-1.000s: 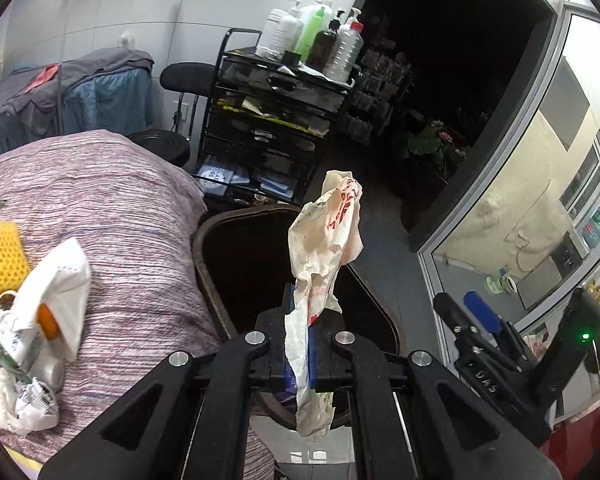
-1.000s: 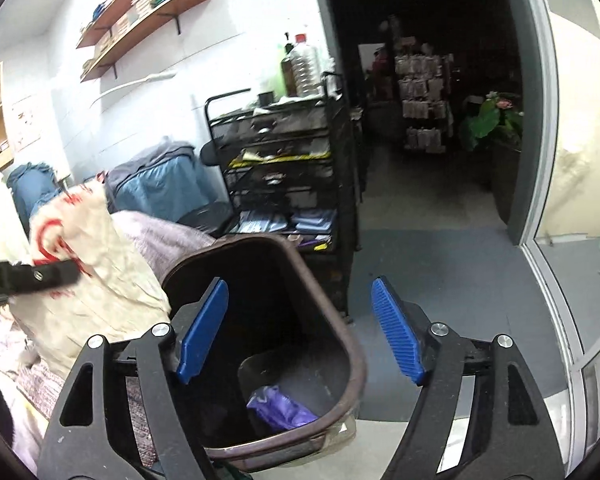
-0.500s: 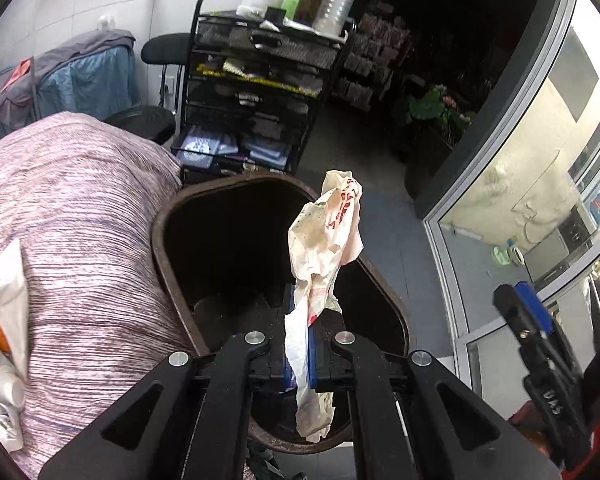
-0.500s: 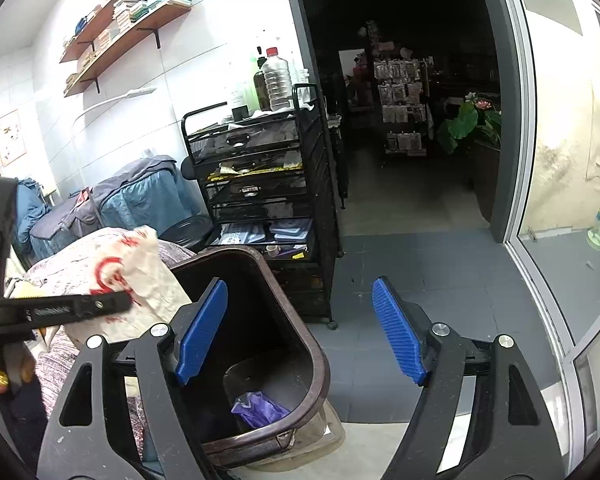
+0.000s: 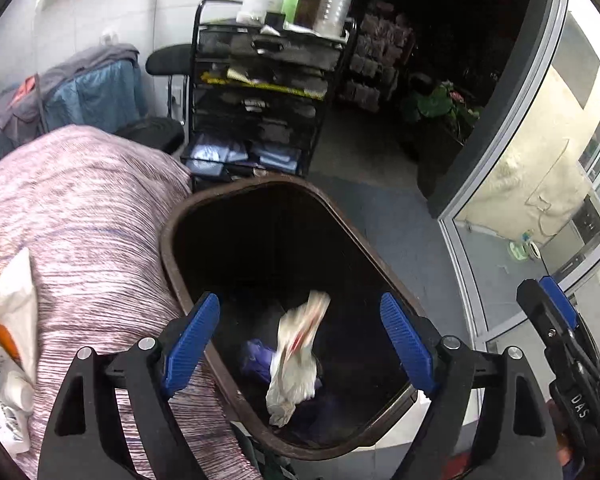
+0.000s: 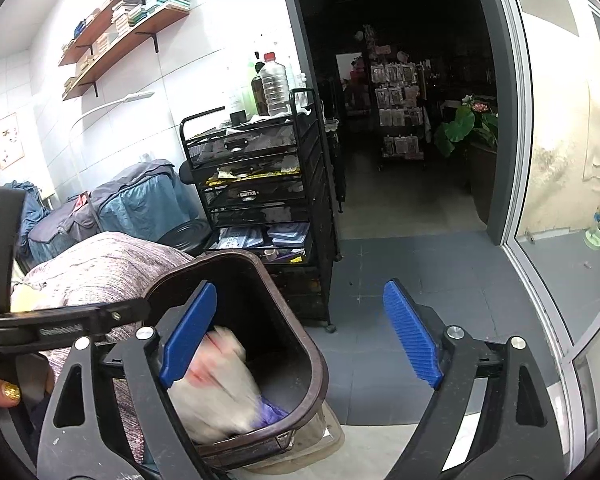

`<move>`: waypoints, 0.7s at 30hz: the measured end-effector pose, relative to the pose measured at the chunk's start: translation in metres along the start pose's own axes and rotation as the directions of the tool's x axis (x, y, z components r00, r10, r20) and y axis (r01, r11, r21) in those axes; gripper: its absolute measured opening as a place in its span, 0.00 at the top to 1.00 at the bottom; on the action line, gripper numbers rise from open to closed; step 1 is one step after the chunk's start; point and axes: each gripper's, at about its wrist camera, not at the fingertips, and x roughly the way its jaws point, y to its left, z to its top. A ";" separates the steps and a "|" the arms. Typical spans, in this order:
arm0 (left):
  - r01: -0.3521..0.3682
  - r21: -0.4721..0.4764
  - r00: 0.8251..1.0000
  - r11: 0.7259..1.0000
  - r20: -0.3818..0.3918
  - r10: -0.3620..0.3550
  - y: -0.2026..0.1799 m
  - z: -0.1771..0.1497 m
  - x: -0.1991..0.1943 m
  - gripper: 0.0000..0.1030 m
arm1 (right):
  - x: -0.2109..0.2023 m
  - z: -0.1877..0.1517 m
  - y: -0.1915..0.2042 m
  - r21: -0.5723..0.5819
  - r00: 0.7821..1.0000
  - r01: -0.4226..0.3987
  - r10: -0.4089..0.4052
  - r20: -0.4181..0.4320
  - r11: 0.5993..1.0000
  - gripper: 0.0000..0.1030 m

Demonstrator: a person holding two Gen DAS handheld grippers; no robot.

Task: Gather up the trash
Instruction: 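Lower the white red-printed bag into the bin and open the left tool, then move both open tools from the bin back over the trash pile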

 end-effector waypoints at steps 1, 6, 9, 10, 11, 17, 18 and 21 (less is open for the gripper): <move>-0.002 0.005 1.000 1.000 0.004 0.002 0.000 0.001 -0.003 0.20 | 0.000 0.000 0.001 0.000 1.000 0.000 0.000 0.002 1.000 0.16; -0.037 0.021 0.997 0.999 0.062 0.036 -0.002 0.000 -0.023 0.08 | -0.001 0.001 0.001 0.005 1.000 -0.004 0.004 0.015 1.000 0.16; -0.052 0.033 0.994 0.998 0.096 0.048 -0.005 -0.003 -0.038 0.06 | -0.001 0.002 0.004 -0.001 1.000 -0.011 0.011 0.022 1.000 0.16; -0.058 0.038 0.993 0.998 0.107 0.054 -0.006 -0.004 -0.042 0.06 | -0.002 0.001 0.005 -0.002 1.000 -0.015 0.015 0.025 1.000 0.16; -0.065 0.044 0.991 0.997 0.118 0.059 -0.007 -0.005 -0.046 0.06 | -0.003 0.002 0.006 -0.003 0.999 -0.020 0.020 0.029 1.000 0.16; -0.105 0.062 0.974 0.992 0.207 0.091 -0.010 -0.017 -0.081 0.06 | -0.010 0.003 0.011 -0.010 0.996 -0.038 0.039 0.074 0.999 0.10; -0.107 0.059 0.972 0.993 0.219 0.091 -0.008 -0.019 -0.086 0.06 | -0.012 0.003 0.013 -0.013 0.996 -0.042 0.043 0.083 0.999 0.09; -0.127 0.050 0.961 0.991 0.254 0.110 -0.003 -0.026 -0.102 0.06 | -0.013 0.005 0.019 -0.023 0.993 -0.064 0.066 0.095 0.998 0.09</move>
